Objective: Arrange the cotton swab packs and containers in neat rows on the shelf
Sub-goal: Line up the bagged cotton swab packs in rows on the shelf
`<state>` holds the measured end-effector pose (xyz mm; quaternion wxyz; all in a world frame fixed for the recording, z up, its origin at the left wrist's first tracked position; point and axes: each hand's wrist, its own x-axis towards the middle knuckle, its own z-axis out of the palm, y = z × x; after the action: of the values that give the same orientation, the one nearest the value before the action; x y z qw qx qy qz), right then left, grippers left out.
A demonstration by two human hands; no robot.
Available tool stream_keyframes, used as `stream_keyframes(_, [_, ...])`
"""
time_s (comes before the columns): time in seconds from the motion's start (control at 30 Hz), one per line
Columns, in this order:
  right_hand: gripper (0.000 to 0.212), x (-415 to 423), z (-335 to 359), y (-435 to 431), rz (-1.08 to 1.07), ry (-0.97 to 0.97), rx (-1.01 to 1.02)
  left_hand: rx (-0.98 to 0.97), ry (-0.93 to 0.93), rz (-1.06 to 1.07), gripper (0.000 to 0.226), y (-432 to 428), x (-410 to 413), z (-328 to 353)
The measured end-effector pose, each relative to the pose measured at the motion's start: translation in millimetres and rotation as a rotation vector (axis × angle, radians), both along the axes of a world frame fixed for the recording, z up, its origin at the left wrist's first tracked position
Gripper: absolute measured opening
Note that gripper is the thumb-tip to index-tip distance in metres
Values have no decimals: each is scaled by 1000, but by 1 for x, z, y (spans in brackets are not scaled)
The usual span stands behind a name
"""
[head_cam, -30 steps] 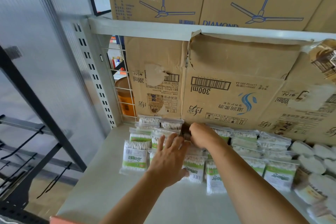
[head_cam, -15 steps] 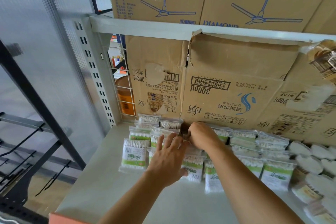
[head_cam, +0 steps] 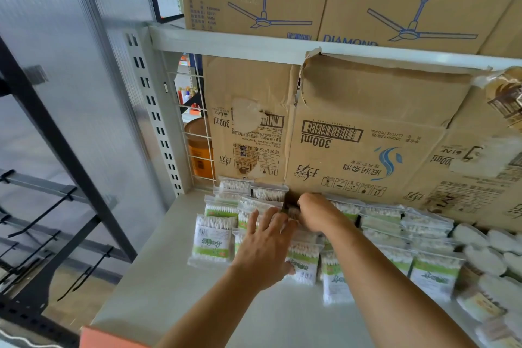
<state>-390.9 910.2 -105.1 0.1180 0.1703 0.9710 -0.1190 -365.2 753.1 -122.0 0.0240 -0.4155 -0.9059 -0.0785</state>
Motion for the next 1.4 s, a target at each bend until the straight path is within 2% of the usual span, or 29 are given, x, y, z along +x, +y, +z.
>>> stream_keyframes(0.1, [9, 3, 6, -3, -3, -3, 47, -10, -1, 3, 79, -1, 0, 0])
stream_keyframes(0.33, [22, 12, 7, -6, 26, 192, 54, -7, 9, 6, 78, -1, 1, 0])
stream_keyframes(0.67, [12, 29, 34, 2, -27, 478, -36, -10, 37, 6, 82, -2, 2, -2])
stream_keyframes(0.8, [7, 41, 59, 8, 3, 565, -147, -5, 39, 1, 84, -3, 2, -3])
stream_keyframes(1.0, [18, 51, 71, 15, -77, 571, -244, -51, -7, 13, 84, -3, 3, -2])
stream_keyframes(1.1, [13, 50, 67, 12, -194, 518, -352, -50, 7, 20, 84, -3, 5, 0])
stream_keyframes(1.23, [9, 45, 57, 10, -483, 628, -650, -46, 19, 25, 84, -3, 7, 1])
stream_keyframes(1.4, [11, 44, 56, 7, -593, 677, -787, -53, 25, 23, 85, -3, 6, -1])
